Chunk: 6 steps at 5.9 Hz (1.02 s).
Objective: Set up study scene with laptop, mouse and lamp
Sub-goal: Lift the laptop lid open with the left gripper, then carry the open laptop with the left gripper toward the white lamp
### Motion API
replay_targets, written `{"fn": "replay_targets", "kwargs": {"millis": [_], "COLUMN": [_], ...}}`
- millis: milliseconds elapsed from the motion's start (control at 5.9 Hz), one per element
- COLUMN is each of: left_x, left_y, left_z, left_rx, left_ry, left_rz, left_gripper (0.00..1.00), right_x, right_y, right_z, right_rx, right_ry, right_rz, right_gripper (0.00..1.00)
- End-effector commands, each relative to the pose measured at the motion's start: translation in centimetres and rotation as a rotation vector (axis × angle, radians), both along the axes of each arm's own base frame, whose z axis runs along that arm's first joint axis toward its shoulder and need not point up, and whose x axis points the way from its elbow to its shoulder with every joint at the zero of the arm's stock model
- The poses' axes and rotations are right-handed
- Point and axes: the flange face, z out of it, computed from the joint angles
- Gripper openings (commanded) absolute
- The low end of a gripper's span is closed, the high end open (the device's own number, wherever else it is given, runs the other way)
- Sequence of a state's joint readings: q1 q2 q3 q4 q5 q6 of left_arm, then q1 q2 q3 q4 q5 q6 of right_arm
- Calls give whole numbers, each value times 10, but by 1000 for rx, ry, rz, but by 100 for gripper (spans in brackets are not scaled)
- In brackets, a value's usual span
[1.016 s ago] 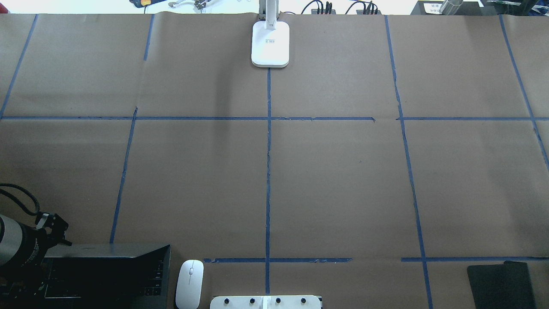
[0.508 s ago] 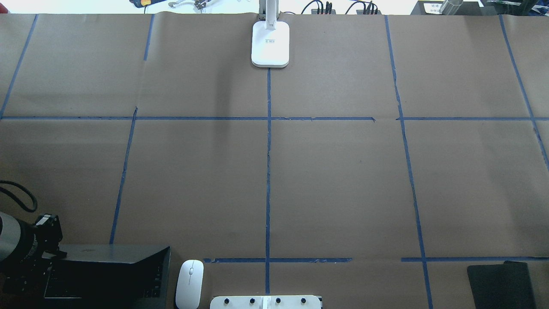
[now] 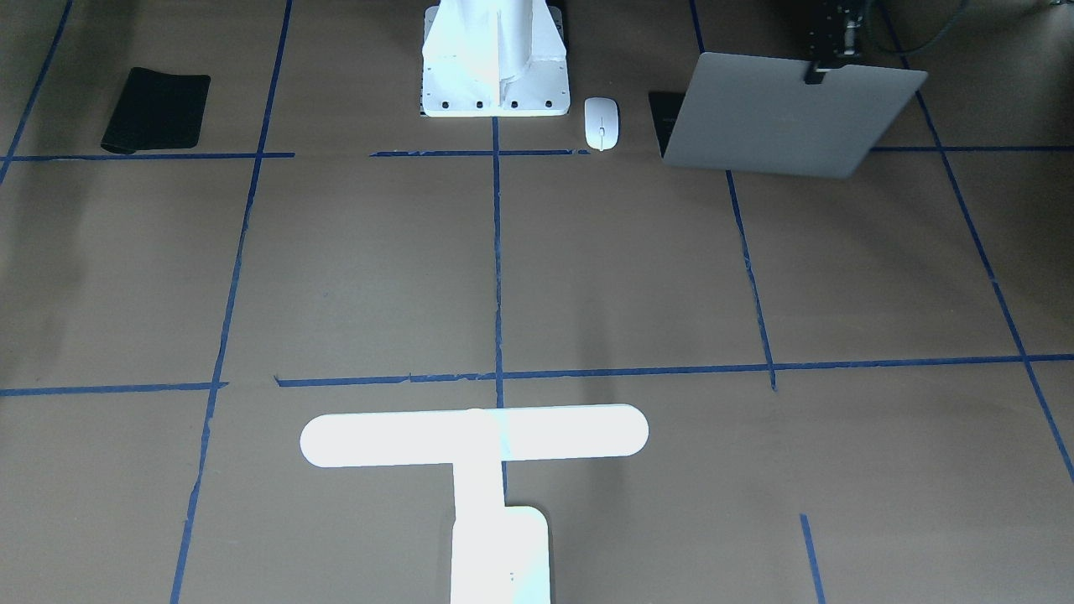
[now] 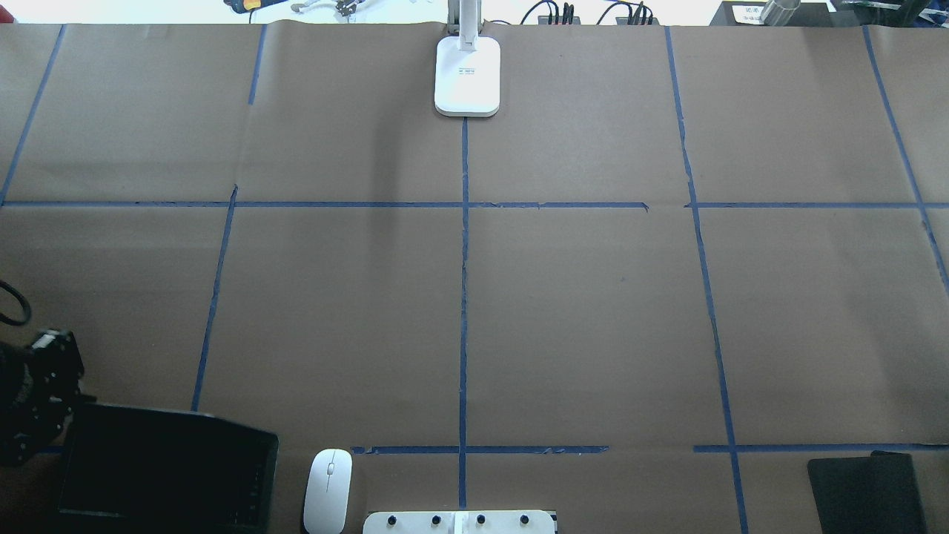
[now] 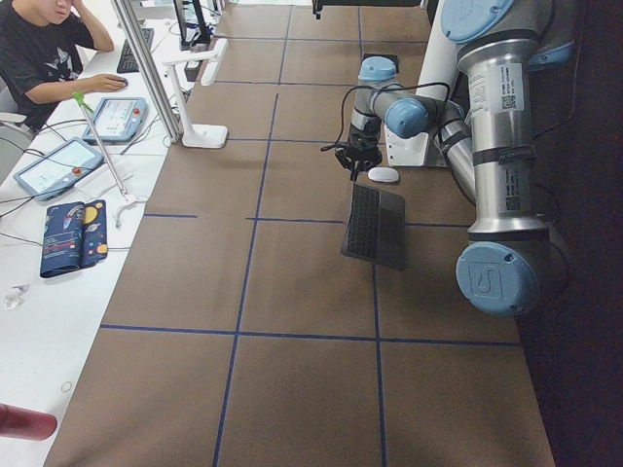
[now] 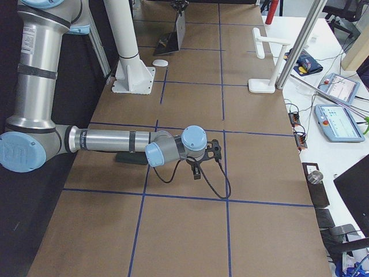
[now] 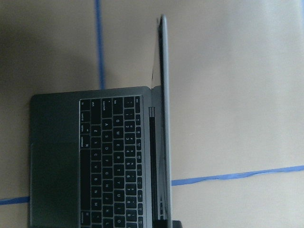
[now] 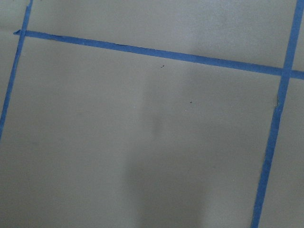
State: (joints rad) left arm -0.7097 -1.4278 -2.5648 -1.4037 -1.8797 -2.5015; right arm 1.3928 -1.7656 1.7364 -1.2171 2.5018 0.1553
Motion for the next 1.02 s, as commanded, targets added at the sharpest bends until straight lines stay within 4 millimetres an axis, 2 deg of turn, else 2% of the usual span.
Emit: {"fn": "replay_targets", "kwargs": {"millis": [0, 169, 339, 508, 678, 847], "left_x": [-4, 27, 73, 110, 130, 153], "left_y": [-43, -83, -134, -170, -187, -198], "left_z": [-28, -52, -86, -118, -150, -171], "left_rx": [119, 169, 172, 164, 174, 148], "left_ry": [40, 38, 23, 24, 48, 61], "left_rz": [-35, -66, -75, -81, -86, -116], "left_gripper": [0, 0, 0, 0, 0, 0], "right_x": [0, -1, -1, -2, -2, -2], "right_y": [2, 2, 1, 1, 1, 1], "right_z": [-2, -3, -5, -5, -5, -5], "right_rx": [78, 109, 104, 91, 77, 77], "right_ry": [-13, -19, -25, -28, -33, -31], "right_rz": [-1, 0, 3, 11, 20, 21], "right_gripper": [99, 99, 99, 99, 100, 100]}}
